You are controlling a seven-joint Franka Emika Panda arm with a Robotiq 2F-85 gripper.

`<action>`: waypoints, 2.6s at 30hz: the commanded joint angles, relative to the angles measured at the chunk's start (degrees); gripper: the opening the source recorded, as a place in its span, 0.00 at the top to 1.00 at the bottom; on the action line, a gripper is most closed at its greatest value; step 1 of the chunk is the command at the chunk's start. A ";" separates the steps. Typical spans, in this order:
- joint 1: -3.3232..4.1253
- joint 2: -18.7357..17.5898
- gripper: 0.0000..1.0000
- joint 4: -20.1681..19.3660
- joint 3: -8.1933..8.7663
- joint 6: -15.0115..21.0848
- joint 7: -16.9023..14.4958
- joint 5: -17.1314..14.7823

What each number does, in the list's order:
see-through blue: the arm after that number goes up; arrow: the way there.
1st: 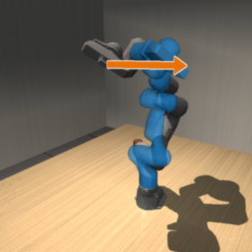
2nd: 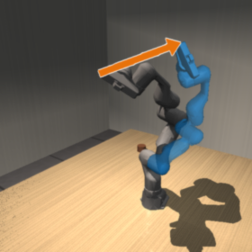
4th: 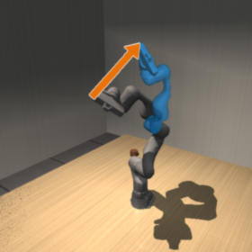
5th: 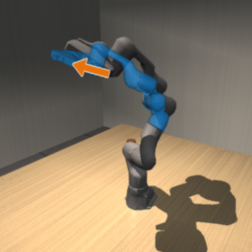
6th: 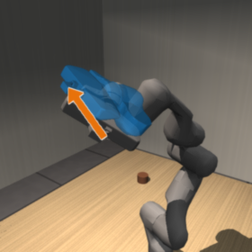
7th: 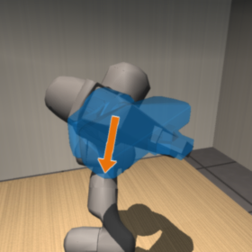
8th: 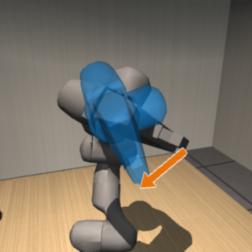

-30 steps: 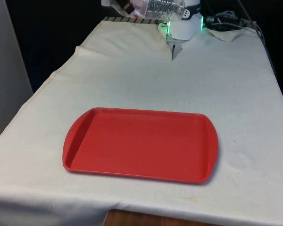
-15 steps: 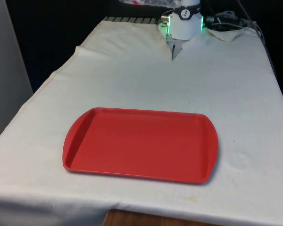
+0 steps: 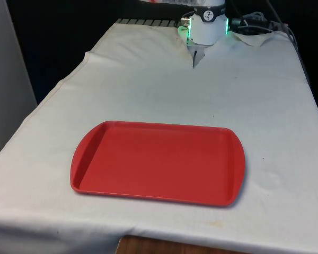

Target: Place the bottle upright on the tray.

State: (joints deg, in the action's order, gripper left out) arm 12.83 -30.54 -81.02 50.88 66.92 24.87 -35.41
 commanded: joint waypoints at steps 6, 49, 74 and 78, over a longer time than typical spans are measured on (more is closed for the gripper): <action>0.63 -0.06 0.69 -0.17 0.11 2.12 0.17 1.32; 1.15 -1.49 0.69 -1.72 -0.40 15.64 -0.17 8.48; 2.52 -0.74 0.69 -3.67 0.11 25.90 0.74 13.41; 2.75 -0.17 0.69 -4.64 0.17 27.56 0.63 13.81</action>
State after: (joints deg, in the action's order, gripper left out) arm 14.73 -31.63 -84.40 50.53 92.48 25.38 -22.00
